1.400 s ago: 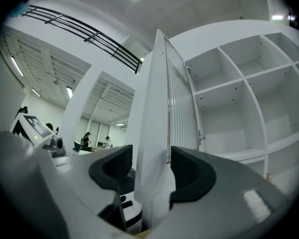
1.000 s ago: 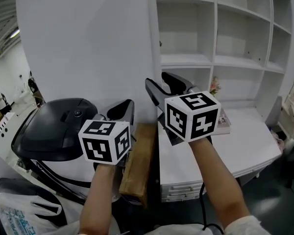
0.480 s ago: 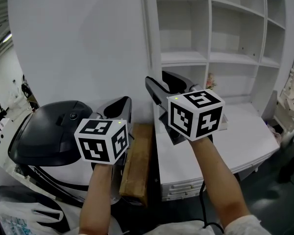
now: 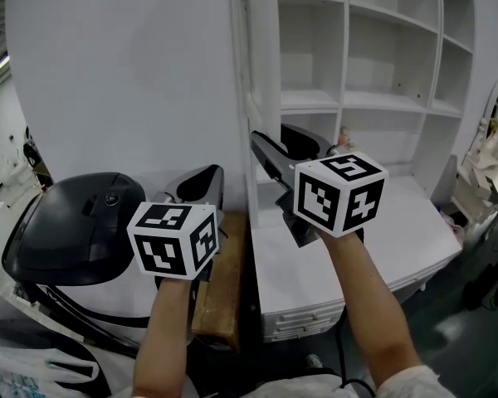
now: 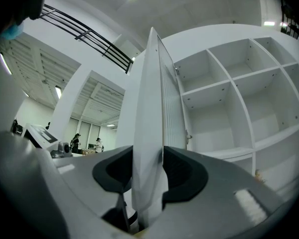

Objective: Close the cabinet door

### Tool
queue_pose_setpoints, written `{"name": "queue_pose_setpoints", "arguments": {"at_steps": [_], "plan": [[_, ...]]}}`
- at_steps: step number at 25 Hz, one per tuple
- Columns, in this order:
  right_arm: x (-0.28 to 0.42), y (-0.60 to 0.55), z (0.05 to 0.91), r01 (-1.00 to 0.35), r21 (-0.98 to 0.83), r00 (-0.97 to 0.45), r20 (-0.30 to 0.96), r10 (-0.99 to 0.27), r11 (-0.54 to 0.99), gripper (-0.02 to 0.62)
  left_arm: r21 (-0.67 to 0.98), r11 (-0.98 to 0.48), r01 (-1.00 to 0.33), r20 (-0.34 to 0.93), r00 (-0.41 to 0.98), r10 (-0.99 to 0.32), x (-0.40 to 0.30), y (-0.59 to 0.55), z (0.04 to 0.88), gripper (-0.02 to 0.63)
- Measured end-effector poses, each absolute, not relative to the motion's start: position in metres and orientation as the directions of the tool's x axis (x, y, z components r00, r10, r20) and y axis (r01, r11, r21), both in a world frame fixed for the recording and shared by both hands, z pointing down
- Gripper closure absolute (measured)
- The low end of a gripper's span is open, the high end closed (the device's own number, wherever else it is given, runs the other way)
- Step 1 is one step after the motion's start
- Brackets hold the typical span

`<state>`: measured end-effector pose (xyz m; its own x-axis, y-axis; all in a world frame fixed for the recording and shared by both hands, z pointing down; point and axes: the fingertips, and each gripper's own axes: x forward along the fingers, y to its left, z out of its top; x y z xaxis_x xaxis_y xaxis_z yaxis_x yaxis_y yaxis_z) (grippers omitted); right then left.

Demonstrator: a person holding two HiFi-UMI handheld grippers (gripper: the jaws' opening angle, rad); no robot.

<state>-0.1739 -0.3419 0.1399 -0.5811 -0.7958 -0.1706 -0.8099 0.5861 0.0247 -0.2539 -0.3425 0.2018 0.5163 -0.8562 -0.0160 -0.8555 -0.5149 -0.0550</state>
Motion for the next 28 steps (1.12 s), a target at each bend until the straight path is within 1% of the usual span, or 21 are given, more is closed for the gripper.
{"name": "queue_pose_setpoints", "arguments": {"at_steps": [6, 19, 28], "plan": [[-0.153, -0.343, 0.139, -0.827, 0.022, -0.557, -0.169, -0.813, 0.562, 0.454, -0.056, -0.524, -0.850, -0.021, 0.526, -0.850, -0.243, -0.344, 0.199, 0.607], [-0.115, -0.350, 0.139, -0.820, 0.008, -0.566, -0.159, -0.809, 0.572, 0.477, -0.065, -0.540, -0.839, -0.026, 0.542, -0.840, -0.208, -0.355, 0.194, 0.609], [-0.074, -0.364, 0.140, -0.834, 0.013, -0.548, -0.143, -0.824, 0.552, 0.511, -0.067, -0.566, -0.822, -0.014, 0.568, -0.823, -0.168, -0.371, 0.197, 0.607]]}}
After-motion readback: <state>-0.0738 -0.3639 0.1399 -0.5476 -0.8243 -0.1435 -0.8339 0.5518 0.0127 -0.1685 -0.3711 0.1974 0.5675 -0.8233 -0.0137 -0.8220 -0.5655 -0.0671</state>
